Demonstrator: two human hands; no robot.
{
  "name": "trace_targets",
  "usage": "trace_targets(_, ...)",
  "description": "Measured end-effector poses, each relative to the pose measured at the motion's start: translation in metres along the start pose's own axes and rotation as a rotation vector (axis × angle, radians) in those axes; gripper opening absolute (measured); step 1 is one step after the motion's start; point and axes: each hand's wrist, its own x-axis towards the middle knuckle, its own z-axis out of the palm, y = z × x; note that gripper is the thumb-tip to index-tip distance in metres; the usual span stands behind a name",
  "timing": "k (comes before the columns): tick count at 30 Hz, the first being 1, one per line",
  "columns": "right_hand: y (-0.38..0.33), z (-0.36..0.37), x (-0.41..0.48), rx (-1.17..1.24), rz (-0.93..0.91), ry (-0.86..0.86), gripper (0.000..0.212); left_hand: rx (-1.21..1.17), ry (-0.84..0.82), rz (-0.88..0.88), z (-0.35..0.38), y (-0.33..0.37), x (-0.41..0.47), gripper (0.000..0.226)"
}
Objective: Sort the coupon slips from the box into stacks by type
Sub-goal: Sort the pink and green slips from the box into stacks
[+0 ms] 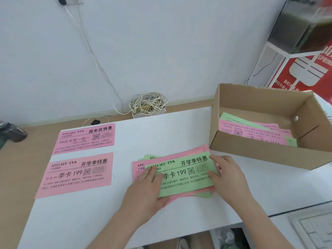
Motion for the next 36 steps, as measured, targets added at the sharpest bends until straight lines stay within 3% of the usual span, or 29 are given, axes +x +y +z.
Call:
trace_targets(4,0.004,-0.009,-0.006,-0.052,-0.172,-0.037,0.052,0.087,0.131,0.109,0.007,-0.009,0.002,0.045)
trace_targets(6,0.002,-0.014,-0.008,-0.090,-0.303,-0.159,0.056,0.085,0.190,0.156,0.010,-0.014,0.001,0.017)
trace_targets(9,-0.001,-0.014,-0.003,-0.076,-0.388,-0.152,0.033,-0.028,0.122,0.043,0.001,-0.013,0.002,0.019)
trace_targets(11,-0.004,-0.016,0.003,0.070,-0.292,-0.093,0.028,-0.094,0.103,-0.042,-0.004,-0.012,0.006,0.007)
trace_targets(13,-0.004,-0.019,0.007,0.237,-0.198,-0.118,0.025,-0.179,0.141,-0.090,-0.004,-0.012,0.009,0.012)
trace_targets(16,0.002,-0.026,0.009,0.306,-0.160,-0.142,0.011,-0.297,0.177,-0.137,-0.003,-0.012,0.010,0.015)
trace_targets(21,0.001,-0.031,0.004,0.723,0.147,-0.214,0.032,-0.385,0.189,-0.260,-0.007,-0.006,0.012,0.013)
trace_targets(23,0.007,-0.027,0.007,0.629,0.152,-0.192,0.015,-0.421,0.173,-0.285,-0.010,-0.006,0.014,0.026)
trace_targets(27,0.011,-0.022,0.010,0.582,0.188,-0.152,0.019,-0.352,0.132,-0.184,-0.016,-0.013,0.013,0.049)
trace_targets(29,0.012,-0.019,0.011,0.562,0.192,-0.131,0.015,-0.323,0.138,-0.150,-0.018,-0.014,0.011,0.042)
trace_targets(32,0.017,-0.013,0.012,0.416,0.149,-0.146,0.022,-0.522,0.219,-0.234,-0.017,-0.015,0.009,0.029)
trace_targets(36,0.014,-0.010,0.005,0.137,0.041,-0.179,0.047,-0.656,0.326,-0.329,-0.008,-0.019,0.005,0.026)
